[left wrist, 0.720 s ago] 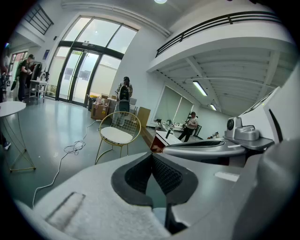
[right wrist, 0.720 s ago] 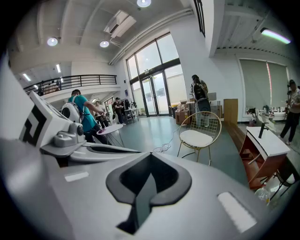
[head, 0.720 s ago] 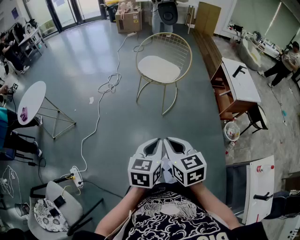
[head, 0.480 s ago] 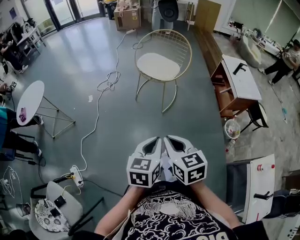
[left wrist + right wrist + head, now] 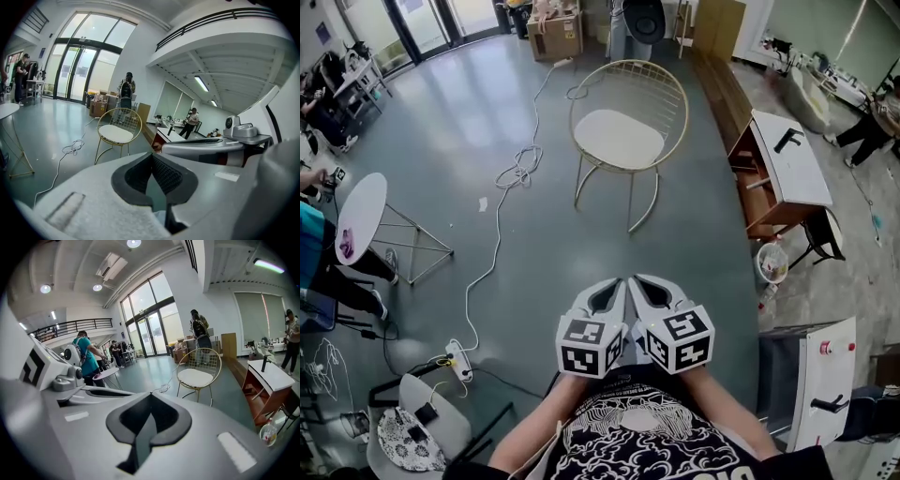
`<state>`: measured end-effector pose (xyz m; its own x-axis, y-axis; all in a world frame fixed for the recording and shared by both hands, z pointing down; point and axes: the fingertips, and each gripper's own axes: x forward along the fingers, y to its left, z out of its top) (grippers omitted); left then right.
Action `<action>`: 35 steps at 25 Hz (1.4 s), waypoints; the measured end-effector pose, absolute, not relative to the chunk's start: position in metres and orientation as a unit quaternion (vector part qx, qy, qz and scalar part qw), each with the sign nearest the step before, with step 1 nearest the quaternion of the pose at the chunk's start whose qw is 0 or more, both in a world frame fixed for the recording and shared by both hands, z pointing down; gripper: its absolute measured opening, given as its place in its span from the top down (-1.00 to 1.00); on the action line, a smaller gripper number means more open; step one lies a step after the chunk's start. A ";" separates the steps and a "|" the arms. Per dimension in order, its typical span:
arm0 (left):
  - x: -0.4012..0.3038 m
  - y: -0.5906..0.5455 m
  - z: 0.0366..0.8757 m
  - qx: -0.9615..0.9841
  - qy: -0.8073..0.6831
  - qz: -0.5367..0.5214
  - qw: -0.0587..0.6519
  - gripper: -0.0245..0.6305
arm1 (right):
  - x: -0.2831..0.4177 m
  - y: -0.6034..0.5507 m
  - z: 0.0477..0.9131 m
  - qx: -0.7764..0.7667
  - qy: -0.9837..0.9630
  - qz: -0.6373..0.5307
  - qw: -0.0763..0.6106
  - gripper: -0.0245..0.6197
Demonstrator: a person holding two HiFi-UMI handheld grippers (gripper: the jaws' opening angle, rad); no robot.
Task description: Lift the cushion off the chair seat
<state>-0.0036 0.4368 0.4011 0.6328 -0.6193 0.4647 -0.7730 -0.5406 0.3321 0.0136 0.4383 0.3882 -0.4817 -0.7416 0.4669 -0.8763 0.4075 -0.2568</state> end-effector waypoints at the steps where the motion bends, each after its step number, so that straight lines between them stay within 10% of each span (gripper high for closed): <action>1: -0.001 0.430 0.403 0.865 -0.403 0.150 0.261 0.96 | 0.016 0.431 0.390 0.488 -0.828 0.239 0.141 0.94; 35: 0.137 0.237 0.421 0.837 -0.433 0.204 0.265 0.95 | 0.159 0.245 0.415 0.442 -0.837 0.314 0.080 0.94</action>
